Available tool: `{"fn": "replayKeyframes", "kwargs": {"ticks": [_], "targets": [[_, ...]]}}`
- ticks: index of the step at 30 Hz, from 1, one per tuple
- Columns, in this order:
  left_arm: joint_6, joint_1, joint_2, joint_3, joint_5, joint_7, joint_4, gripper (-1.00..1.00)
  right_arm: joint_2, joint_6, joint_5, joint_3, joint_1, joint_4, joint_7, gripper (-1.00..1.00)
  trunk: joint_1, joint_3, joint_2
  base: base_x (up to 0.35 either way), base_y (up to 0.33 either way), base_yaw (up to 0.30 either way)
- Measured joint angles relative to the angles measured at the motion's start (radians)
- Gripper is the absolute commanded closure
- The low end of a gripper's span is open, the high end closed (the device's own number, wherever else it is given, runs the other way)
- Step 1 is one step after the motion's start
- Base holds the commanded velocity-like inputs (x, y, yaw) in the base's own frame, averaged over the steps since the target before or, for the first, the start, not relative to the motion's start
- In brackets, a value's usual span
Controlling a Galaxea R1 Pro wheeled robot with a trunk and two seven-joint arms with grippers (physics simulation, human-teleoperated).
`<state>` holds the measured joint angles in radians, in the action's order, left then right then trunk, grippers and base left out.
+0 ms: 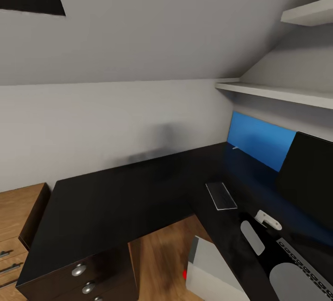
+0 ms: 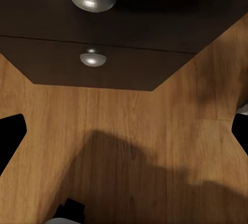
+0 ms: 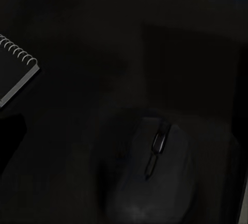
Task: In the bedroom, organize the workspace by keeping the computer under the desk, ensuring the monitor is on the desk, placing the keyboard on the desk next to the monitor, placing the mouse on the desk next to the keyboard, moving the folder from the swivel chair onto the desk next to the mouse, stacking the notebook on top of the folder with the pen on top of the notebook, and positioning the swivel chair next to the desk.
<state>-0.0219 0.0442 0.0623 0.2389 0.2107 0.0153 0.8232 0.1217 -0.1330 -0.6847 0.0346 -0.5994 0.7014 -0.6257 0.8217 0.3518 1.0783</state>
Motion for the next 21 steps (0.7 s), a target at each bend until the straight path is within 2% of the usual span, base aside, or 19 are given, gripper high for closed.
{"fn": "replayKeyframes", "kwargs": {"ticks": [11, 15, 17, 21], "targets": [[0.0, 0.0, 0.0, 0.0, 0.0, 0.0, 0.0, -1.0, 0.0, 0.019, -0.001, 0.001, 0.0, 0.004, 0.004, -1.0, 0.0, 0.0, 0.0, 0.0, 0.0, 0.0], [0.0, 0.0, 0.0, 0.0, 0.0, 0.0, 0.0, -1.0, 0.0, 0.018, -0.003, 0.003, 0.0, 0.034, 0.005, -1.0, 0.0, 0.0, 0.0, 0.0, 0.0, 0.0], [0.0, 0.0, 0.0, 0.0, 0.0, -0.001, 0.0, -1.0, -0.001, 0.01, -0.004, 0.014, 0.003, 0.134, 0.005, -1.0, 0.0, 0.0, 0.0, 0.0, 0.0, 0.0], [0.001, 0.0, 0.0, 0.0, -0.001, -0.001, 0.0, -1.0, -0.002, -0.012, -0.006, 0.057, 0.016, 0.263, -0.001, -1.0, 0.0, 0.0, 0.0, 0.0, 0.0, 0.0]]}}
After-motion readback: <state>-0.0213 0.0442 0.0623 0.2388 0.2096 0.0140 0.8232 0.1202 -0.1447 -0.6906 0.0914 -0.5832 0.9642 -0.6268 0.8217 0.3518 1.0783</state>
